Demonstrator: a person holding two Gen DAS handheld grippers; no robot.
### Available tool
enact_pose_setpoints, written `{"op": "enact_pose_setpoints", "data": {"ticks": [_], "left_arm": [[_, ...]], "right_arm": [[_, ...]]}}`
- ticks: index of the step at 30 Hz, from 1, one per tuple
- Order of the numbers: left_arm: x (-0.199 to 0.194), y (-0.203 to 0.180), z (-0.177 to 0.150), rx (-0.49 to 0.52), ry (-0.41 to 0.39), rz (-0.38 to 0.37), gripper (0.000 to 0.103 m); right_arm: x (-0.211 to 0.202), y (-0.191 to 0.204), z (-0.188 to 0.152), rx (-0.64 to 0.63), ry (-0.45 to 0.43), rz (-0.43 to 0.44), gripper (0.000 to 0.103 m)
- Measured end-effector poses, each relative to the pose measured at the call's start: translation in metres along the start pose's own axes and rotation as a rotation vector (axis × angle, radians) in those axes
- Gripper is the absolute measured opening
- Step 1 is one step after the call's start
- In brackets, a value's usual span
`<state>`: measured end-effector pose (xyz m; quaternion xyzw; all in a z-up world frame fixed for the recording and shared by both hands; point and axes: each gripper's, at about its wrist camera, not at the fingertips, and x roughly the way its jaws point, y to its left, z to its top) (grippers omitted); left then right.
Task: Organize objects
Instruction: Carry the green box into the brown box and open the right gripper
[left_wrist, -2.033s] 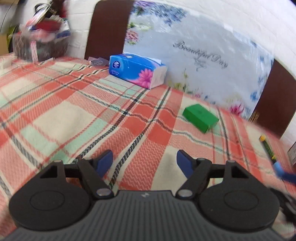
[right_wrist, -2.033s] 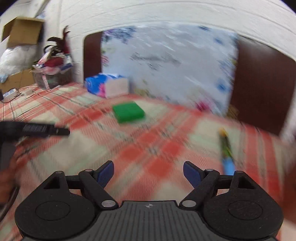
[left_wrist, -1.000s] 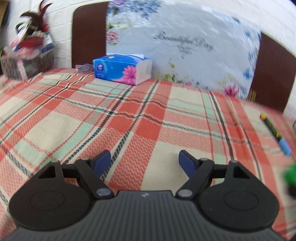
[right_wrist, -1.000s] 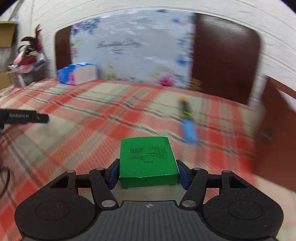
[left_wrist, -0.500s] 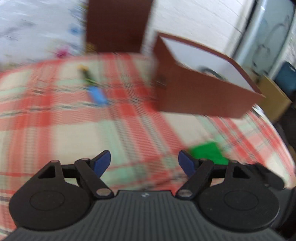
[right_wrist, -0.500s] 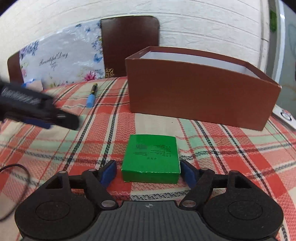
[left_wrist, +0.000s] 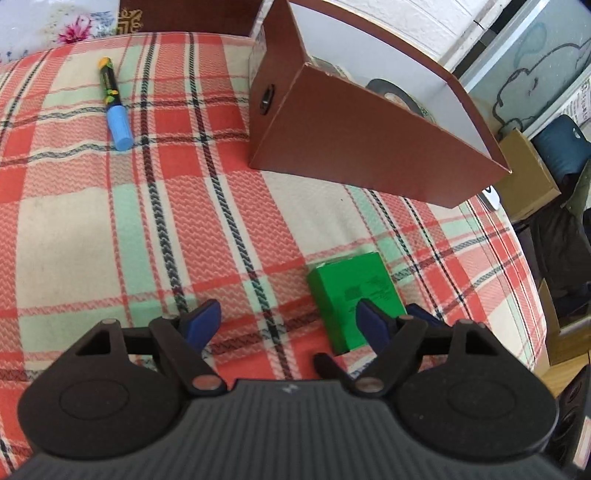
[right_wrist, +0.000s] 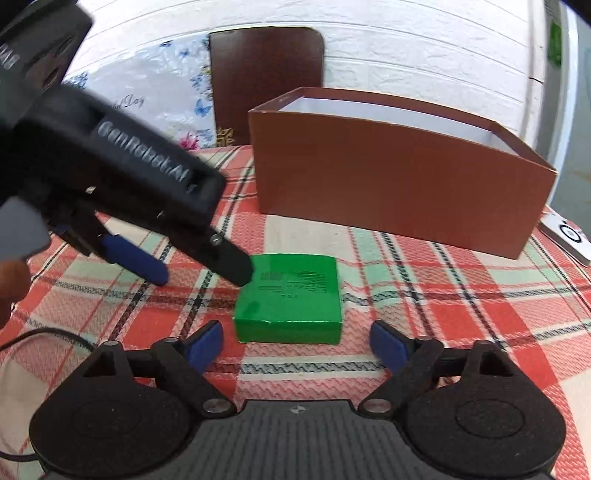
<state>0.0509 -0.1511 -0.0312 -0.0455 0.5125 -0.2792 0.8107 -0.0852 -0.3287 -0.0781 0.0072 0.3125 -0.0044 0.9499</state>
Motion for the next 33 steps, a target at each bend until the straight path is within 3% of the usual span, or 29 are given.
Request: {"op": "enact_pose_setpoints", "data": {"ticks": [5, 6, 7, 10, 14, 19, 23, 28, 31, 33], "left_arm": [[0.016, -0.015, 0.002, 0.054, -0.007, 0.032, 0.080], [0.018, -0.020, 0.002, 0.072, -0.006, 0.033, 0.079], [0.019, -0.024, 0.000, 0.098, -0.007, 0.028, 0.075], [0.017, -0.036, -0.002, 0.138, -0.005, -0.035, 0.051], [-0.001, -0.057, 0.012, 0.187, -0.049, -0.054, 0.049], [-0.025, -0.109, 0.061, 0.308, -0.195, -0.114, 0.049], [-0.010, -0.148, 0.106, 0.369, -0.269, -0.133, 0.049], [0.033, -0.176, 0.147, 0.392, -0.283, -0.096, 0.051], [0.061, -0.177, 0.167, 0.374, -0.327, 0.037, 0.054], [0.073, -0.166, 0.177, 0.331, -0.302, 0.081, 0.054]], "right_arm": [[0.013, 0.004, 0.009, -0.023, 0.013, 0.014, 0.087], [0.014, 0.007, 0.010, -0.039, 0.011, 0.016, 0.077], [0.014, 0.010, 0.011, -0.061, -0.001, 0.013, 0.061], [0.008, 0.003, 0.007, -0.041, -0.024, 0.019, 0.060], [-0.011, -0.011, 0.016, -0.003, -0.129, -0.013, 0.060], [-0.029, -0.044, 0.061, -0.034, -0.318, -0.135, 0.060], [-0.013, -0.086, 0.099, -0.020, -0.365, -0.209, 0.060], [0.029, -0.130, 0.125, 0.024, -0.321, -0.252, 0.060], [0.059, -0.149, 0.134, 0.043, -0.278, -0.195, 0.063], [0.067, -0.155, 0.131, 0.073, -0.264, -0.236, 0.067]]}}
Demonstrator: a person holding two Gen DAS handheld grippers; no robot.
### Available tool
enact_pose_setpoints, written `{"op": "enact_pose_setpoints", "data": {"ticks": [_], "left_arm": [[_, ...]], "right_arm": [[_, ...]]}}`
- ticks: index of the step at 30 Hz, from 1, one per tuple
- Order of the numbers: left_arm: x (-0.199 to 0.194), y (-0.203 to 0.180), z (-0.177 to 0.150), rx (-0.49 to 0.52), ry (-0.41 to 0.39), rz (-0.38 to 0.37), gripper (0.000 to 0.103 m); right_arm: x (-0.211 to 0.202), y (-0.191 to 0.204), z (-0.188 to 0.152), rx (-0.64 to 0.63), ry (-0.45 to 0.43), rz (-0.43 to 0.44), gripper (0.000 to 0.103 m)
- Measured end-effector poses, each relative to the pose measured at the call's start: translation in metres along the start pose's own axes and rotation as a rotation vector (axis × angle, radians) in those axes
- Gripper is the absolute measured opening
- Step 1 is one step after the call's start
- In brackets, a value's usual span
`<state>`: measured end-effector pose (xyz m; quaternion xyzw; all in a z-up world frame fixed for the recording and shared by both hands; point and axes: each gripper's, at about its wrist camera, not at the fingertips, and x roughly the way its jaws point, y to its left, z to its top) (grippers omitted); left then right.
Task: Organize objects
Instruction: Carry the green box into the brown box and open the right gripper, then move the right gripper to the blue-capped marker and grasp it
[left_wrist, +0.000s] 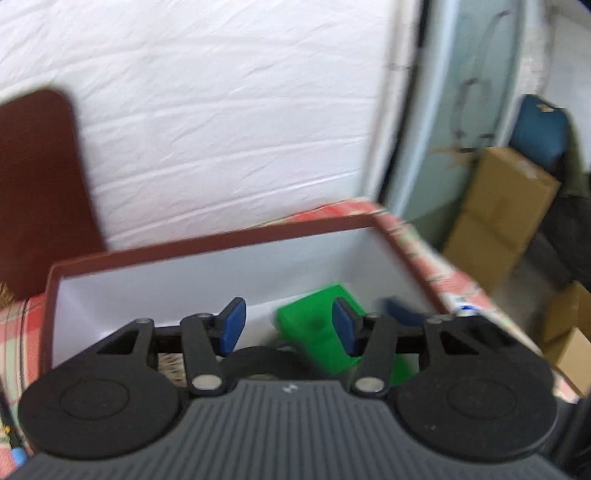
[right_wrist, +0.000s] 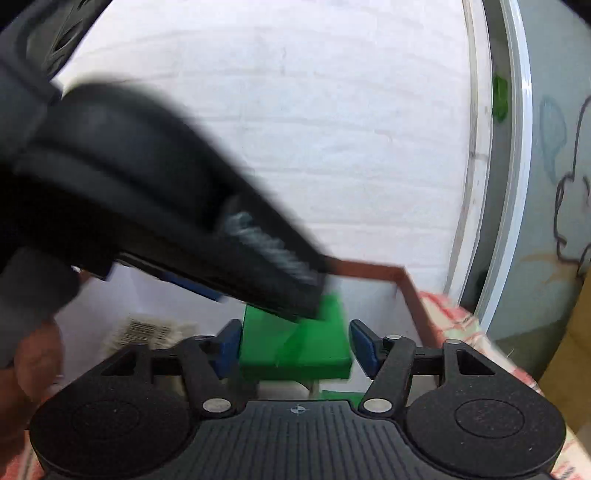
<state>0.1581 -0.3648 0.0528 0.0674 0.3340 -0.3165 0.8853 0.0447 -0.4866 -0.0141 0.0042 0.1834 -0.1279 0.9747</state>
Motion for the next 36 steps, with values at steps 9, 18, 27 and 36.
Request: {"op": "enact_pose_setpoints", "data": {"ticks": [9, 18, 27, 36], "left_arm": [[-0.022, 0.021, -0.025, -0.007, -0.007, 0.005, 0.057], [-0.067, 0.023, -0.052, 0.001, -0.011, 0.069, 0.057], [-0.106, 0.039, -0.085, -0.013, -0.025, 0.112, 0.060], [-0.128, 0.062, -0.112, -0.030, -0.026, 0.163, 0.061]], "right_arm": [[-0.060, 0.002, -0.030, 0.042, -0.104, -0.025, 0.072], [-0.094, 0.032, -0.027, 0.074, -0.121, -0.036, 0.074], [-0.124, 0.052, -0.051, 0.065, -0.055, 0.005, 0.074], [-0.127, 0.076, -0.074, 0.049, 0.081, 0.108, 0.074]]}}
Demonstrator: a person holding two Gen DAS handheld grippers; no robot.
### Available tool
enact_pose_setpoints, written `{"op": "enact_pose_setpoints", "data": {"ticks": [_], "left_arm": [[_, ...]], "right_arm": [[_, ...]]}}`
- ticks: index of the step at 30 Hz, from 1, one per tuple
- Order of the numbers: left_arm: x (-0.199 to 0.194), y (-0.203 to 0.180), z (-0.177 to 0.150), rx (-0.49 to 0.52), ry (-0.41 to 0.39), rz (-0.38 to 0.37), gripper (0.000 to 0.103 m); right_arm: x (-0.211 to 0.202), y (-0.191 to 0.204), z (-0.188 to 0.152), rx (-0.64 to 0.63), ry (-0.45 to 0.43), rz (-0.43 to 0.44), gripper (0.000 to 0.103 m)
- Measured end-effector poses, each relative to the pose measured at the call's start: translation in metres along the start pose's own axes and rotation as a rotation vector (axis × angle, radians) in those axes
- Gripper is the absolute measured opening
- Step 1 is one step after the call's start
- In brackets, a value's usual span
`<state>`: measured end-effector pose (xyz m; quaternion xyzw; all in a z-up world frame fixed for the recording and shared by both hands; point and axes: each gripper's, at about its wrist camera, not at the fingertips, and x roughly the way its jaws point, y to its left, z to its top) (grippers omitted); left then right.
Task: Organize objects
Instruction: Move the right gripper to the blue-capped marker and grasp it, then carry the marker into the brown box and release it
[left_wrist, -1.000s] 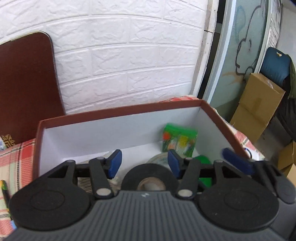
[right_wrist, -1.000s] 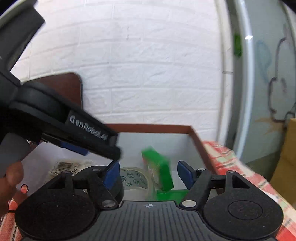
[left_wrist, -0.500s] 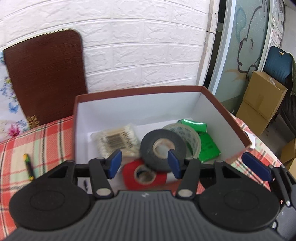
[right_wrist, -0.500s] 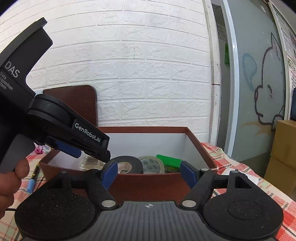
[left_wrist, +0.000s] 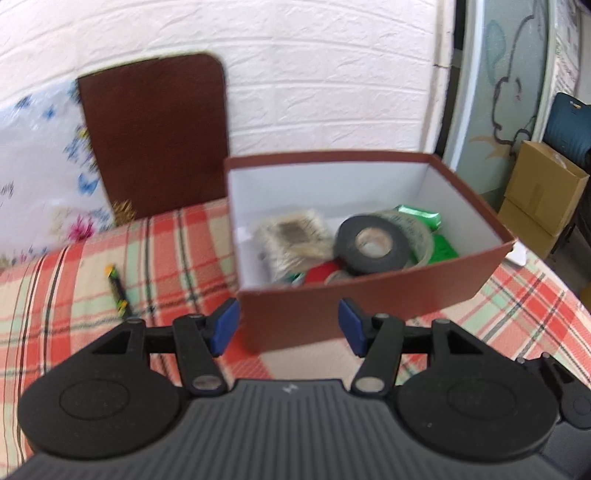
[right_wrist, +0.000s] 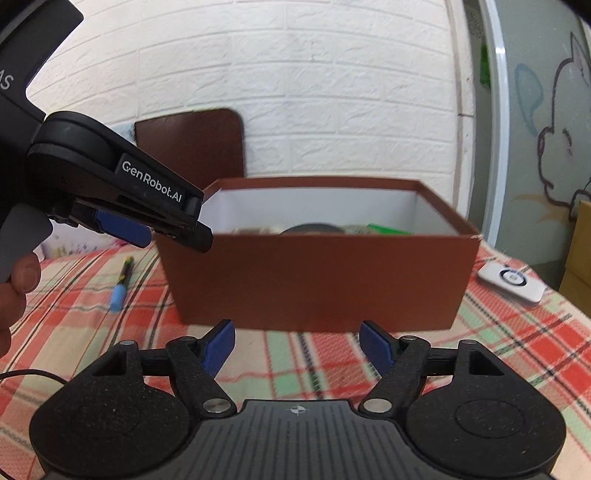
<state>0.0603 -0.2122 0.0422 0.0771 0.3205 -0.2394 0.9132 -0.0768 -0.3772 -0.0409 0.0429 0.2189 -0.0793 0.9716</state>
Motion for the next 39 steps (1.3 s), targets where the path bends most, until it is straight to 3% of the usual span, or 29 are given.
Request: {"op": "enact_pose_setpoints", "data": {"ticks": [5, 10, 12, 14, 17, 21, 23, 25, 30, 35, 39], "left_arm": [[0.003, 0.048, -0.037, -0.059, 0.039, 0.050, 0.061], [0.021, 0.139, -0.086, -0.200, 0.131, 0.220, 0.061], [0.015, 0.173, -0.101, -0.213, 0.051, 0.316, 0.062], [0.011, 0.201, -0.115, -0.219, 0.001, 0.431, 0.081], [-0.006, 0.238, -0.129, -0.389, -0.095, 0.358, 0.079], [-0.002, 0.229, -0.129, -0.344, -0.111, 0.385, 0.080], [-0.001, 0.228, -0.128, -0.333, -0.112, 0.378, 0.080], [-0.001, 0.229, -0.129, -0.343, -0.118, 0.370, 0.080], [-0.002, 0.228, -0.130, -0.342, -0.125, 0.356, 0.081], [-0.001, 0.225, -0.129, -0.323, -0.114, 0.355, 0.082], [0.004, 0.211, -0.119, -0.245, -0.040, 0.364, 0.083]], "right_arm": [[0.010, 0.032, -0.010, -0.032, 0.091, 0.079, 0.074], [0.027, 0.082, -0.020, -0.126, 0.196, 0.227, 0.072], [0.040, 0.106, -0.023, -0.187, 0.235, 0.274, 0.070], [0.056, 0.128, -0.020, -0.260, 0.221, 0.280, 0.072], [0.093, 0.154, 0.001, -0.292, 0.200, 0.290, 0.064], [0.156, 0.178, 0.024, -0.302, 0.175, 0.233, 0.058], [0.174, 0.187, 0.031, -0.304, 0.159, 0.225, 0.043], [0.177, 0.193, 0.034, -0.282, 0.175, 0.237, 0.018], [0.135, 0.181, 0.014, -0.286, 0.185, 0.255, 0.018], [0.079, 0.126, -0.009, -0.051, 0.263, 0.300, 0.018], [0.050, 0.087, -0.019, 0.144, 0.331, 0.331, 0.018]]}}
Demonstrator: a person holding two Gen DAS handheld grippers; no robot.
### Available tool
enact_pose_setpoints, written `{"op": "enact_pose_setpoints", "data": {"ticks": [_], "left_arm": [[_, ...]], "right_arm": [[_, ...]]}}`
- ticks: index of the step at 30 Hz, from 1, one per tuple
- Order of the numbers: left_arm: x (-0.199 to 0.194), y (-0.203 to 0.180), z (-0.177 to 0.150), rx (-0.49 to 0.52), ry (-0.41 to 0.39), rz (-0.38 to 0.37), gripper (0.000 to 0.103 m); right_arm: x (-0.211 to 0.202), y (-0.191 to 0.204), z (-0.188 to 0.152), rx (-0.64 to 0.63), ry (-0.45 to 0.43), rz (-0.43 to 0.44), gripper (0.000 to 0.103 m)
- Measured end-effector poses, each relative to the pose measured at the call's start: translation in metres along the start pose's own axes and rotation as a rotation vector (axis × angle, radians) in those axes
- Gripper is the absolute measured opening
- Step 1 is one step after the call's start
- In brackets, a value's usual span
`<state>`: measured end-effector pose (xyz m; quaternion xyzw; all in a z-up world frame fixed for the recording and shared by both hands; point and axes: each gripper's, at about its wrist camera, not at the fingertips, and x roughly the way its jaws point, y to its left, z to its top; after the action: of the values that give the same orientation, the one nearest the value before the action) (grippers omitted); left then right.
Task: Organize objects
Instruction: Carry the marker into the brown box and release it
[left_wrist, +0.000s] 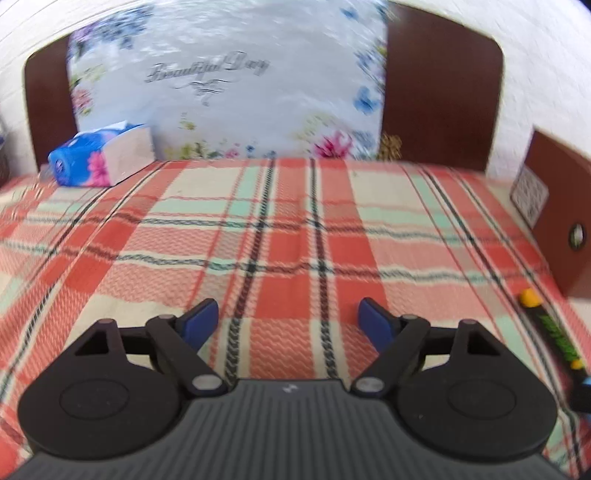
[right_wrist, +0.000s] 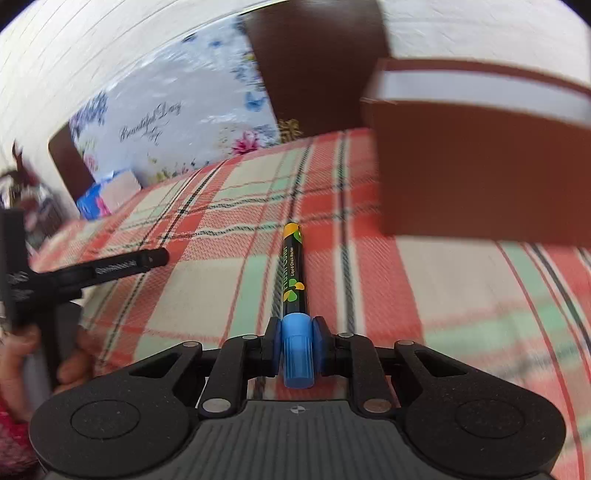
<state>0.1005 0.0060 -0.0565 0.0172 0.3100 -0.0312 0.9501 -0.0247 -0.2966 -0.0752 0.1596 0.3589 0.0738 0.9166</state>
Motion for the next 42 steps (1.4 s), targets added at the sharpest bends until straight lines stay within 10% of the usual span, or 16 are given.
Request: {"op": "enact_pose_setpoints", "data": {"ticks": [9, 13, 17, 30, 36, 42], "left_arm": [[-0.033, -0.093, 0.008, -0.031, 0.374, -0.458, 0.078], [-0.030, -0.127, 0.011, 0.016, 0.384, -0.420, 0.076], [-0.032, -0.144, 0.017, 0.009, 0.401, -0.459, 0.027], [-0.075, -0.216, 0.133, 0.129, 0.141, -0.556, 0.022], [-0.022, -0.252, 0.162, 0.174, 0.130, -0.486, 0.023], [0.016, -0.263, 0.153, 0.256, 0.121, -0.401, 0.029]], "right_arm": [[-0.012, -0.043, -0.015, 0.304, 0.018, 0.156, 0.018], [-0.016, -0.053, -0.020, 0.312, 0.013, 0.203, 0.018], [-0.027, -0.054, -0.020, 0.270, -0.008, 0.217, 0.018], [-0.074, -0.067, 0.078, 0.171, -0.323, 0.173, 0.018], [-0.027, -0.081, 0.125, 0.182, -0.323, 0.105, 0.019], [0.011, -0.083, 0.131, 0.095, -0.299, 0.020, 0.041]]}}
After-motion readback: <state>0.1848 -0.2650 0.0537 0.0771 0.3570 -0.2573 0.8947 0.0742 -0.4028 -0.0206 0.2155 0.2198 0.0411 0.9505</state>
